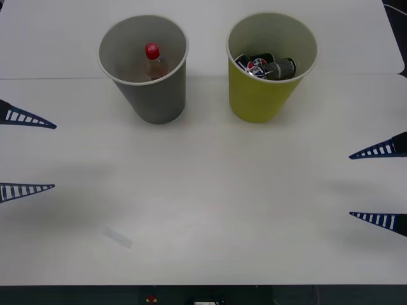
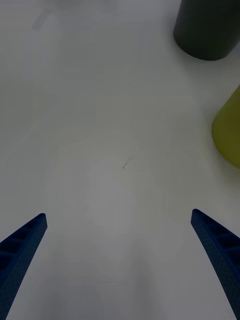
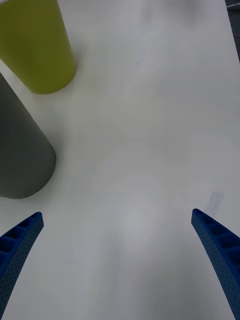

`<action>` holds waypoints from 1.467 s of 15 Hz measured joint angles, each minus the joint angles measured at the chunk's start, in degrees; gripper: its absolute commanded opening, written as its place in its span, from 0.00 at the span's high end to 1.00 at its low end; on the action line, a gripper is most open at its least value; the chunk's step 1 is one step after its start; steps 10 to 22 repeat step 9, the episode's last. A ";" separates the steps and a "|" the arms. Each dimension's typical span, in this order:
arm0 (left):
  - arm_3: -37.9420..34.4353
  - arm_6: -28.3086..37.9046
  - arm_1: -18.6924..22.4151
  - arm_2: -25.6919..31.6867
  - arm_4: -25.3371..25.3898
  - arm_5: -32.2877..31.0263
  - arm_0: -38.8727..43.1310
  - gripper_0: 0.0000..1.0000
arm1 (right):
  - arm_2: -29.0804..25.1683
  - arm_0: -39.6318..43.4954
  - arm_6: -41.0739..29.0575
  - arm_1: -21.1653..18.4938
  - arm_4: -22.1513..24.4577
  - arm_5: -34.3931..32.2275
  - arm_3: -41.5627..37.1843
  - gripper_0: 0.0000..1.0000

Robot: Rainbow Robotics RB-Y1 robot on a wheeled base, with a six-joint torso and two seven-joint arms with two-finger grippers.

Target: Put the can into the green bin and the plastic bottle into the gray bin

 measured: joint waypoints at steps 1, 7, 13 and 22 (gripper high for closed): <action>-0.07 -0.42 0.06 0.09 0.01 -0.02 0.50 0.00 | 0.00 0.00 0.00 0.00 0.00 0.00 0.00 0.00; -0.26 -0.84 0.56 0.10 0.37 -0.68 2.17 0.00 | 0.00 0.00 0.00 0.00 0.00 0.00 0.00 0.00; -0.20 -0.62 0.84 0.10 0.37 -0.85 2.23 0.00 | 0.00 0.00 0.00 0.00 0.00 0.00 0.00 0.00; -0.20 -0.62 0.84 0.10 0.37 -0.85 2.23 0.00 | 0.00 0.00 0.00 0.00 0.00 0.00 0.00 0.00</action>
